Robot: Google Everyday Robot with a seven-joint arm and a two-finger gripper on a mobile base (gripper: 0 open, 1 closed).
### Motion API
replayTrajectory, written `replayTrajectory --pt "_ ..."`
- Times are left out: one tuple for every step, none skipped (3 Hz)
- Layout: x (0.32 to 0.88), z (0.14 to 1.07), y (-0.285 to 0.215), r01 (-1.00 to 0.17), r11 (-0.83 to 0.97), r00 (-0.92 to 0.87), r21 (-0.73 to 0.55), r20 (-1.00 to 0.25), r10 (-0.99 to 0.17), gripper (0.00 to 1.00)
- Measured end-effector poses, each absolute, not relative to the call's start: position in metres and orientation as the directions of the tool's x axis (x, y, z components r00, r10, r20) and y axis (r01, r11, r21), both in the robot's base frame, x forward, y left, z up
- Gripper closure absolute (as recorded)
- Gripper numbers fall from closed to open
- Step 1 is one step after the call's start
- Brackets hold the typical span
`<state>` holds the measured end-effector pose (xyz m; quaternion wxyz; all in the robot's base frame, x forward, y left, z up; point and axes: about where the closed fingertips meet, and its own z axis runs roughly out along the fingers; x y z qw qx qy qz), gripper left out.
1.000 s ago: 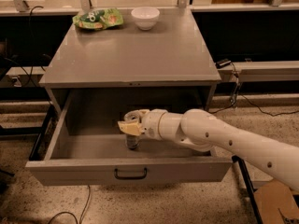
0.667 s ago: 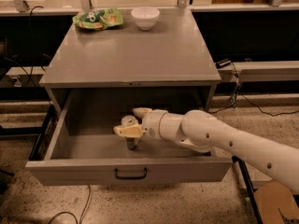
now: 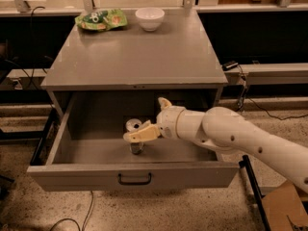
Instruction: Place redbull can into top drawer
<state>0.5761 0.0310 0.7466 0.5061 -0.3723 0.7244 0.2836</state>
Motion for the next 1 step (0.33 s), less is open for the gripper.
replayTrajectory --pt "0.5465 0.7974 -0.0034 -0.819 0.573 -0.196 -0.023 -0.928 -0.317 0.00"
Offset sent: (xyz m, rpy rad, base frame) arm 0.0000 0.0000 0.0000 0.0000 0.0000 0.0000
